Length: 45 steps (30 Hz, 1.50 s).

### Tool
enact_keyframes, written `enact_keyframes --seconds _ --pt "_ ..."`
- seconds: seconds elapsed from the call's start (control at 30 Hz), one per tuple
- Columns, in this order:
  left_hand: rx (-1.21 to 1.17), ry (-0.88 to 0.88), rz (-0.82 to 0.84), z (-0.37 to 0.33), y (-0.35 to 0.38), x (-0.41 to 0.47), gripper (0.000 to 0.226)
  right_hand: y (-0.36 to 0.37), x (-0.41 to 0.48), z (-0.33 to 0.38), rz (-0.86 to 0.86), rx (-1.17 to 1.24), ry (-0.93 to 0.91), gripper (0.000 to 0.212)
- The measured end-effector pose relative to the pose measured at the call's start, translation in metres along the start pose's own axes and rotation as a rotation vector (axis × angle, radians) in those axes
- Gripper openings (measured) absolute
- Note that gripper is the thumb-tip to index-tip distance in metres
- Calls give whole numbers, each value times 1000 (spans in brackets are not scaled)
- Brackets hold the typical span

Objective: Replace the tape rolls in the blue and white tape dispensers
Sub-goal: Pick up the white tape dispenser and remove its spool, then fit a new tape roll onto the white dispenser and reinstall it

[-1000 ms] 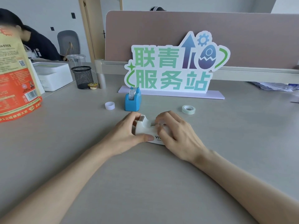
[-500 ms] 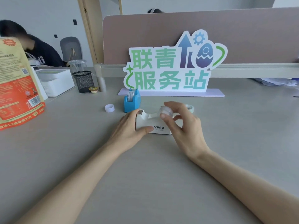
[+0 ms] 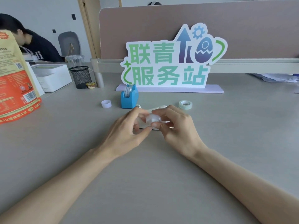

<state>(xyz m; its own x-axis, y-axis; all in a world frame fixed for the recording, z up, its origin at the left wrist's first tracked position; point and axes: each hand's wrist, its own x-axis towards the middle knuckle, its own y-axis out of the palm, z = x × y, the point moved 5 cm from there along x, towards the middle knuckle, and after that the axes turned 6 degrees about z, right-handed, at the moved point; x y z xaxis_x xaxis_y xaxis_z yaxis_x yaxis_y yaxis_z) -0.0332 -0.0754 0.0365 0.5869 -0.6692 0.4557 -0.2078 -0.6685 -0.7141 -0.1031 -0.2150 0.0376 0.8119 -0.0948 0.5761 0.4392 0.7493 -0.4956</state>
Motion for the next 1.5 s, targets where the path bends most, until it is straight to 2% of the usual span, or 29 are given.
enact_keyframes --seconds 0.1,0.23,0.4,0.6,0.77,1.07,1.23,1.4,1.5 --pt "-63 -24 36 3 1 1 21 1 0 0 29 -51 -14 24" --pt "-108 -64 72 9 5 3 23 3 1 0 51 -137 -20 26" --pt "-81 -66 76 12 6 2 35 4 0 0 96 -164 22 15" --pt "-44 -61 89 13 6 2 22 6 -1 3 108 -230 -1 18" --pt "-102 -32 88 5 8 0 12 7 0 0 119 -305 -26 10" --pt "-312 -64 171 10 9 3 10 6 1 3 111 -101 62 4" --pt "-373 -58 186 9 10 3 12 1 1 7 65 -21 102 16" --pt "-424 -87 149 11 5 5 5 -5 3 1 -75 -80 108 35" --pt "-418 -74 125 13 3 5 3 -2 2 -3 -50 -173 83 48"
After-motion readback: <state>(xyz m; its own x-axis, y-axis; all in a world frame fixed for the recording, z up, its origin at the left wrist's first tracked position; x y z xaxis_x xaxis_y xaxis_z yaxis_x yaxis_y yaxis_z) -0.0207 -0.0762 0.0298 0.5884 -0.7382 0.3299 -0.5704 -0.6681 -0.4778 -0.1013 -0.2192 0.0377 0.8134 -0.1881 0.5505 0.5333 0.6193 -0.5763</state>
